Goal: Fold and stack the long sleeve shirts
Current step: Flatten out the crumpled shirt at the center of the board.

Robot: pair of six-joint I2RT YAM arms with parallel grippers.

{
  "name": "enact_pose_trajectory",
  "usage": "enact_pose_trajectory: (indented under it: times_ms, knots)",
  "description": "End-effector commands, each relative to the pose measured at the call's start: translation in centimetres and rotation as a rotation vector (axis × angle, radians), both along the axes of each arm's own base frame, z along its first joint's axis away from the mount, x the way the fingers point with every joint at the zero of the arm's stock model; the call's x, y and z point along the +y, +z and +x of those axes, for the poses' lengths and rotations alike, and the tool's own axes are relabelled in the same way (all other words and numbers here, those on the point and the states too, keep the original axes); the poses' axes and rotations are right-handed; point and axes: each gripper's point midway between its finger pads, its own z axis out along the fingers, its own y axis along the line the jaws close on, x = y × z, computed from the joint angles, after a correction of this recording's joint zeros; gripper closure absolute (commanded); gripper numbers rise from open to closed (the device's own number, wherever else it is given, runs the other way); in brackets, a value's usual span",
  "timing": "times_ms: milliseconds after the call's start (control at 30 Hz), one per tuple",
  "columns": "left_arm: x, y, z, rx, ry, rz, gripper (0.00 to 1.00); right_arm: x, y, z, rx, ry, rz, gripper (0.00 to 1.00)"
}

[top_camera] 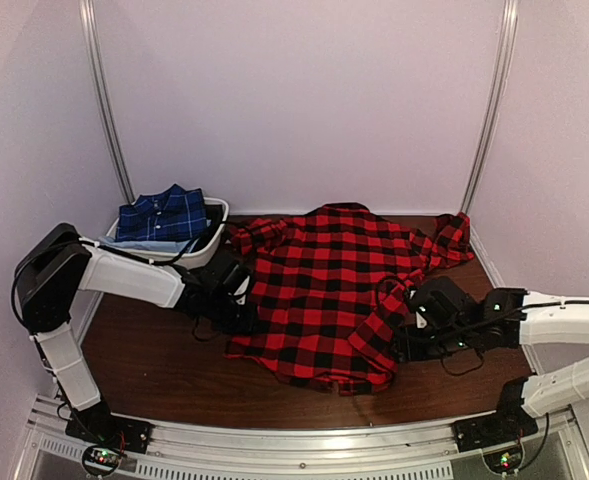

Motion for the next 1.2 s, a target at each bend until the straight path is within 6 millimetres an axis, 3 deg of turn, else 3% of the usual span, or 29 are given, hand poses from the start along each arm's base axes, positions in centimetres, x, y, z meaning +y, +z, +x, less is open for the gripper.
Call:
enact_pose_trajectory:
  times_ms: [0,300,500,1000,1100,1167]
  knots:
    - [2.3,-1.4,-1.3,0.051,0.018,0.077,0.72,1.5,1.8,3.1,-0.090,-0.031,-0.052,0.38]
    - [2.5,-1.0,-1.4,0.040,0.016,0.072,0.72,6.8,1.3,8.2,-0.146,0.032,-0.169,0.39]
    - [2.7,-0.9,-1.6,0.039,0.018,0.075,0.72,8.6,-0.3,9.2,-0.128,0.067,-0.217,0.40]
    - [2.9,-1.1,-1.9,0.040,0.014,0.062,0.72,9.2,-4.2,8.6,-0.066,0.083,-0.295,0.48]
    - [3.0,-1.2,-2.1,0.041,0.014,0.064,0.72,8.5,-4.1,8.8,-0.073,0.053,-0.318,0.58]
    - [3.1,-1.3,-2.1,0.040,0.013,0.065,0.72,7.5,-3.9,8.7,-0.078,0.022,-0.340,0.71]
